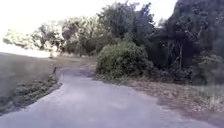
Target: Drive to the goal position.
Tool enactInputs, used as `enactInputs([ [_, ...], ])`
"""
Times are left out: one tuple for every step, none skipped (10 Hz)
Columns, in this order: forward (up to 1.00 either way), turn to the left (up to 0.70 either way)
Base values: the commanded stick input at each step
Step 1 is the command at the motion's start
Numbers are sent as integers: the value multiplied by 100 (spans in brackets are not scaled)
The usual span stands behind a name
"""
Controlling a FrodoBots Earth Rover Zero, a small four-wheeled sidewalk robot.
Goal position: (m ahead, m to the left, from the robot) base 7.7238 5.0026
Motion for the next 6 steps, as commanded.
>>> enactInputs([
  [72, 34],
  [34, 17],
  [0, 0],
  [0, 0],
  [0, 0],
  [0, 0],
])
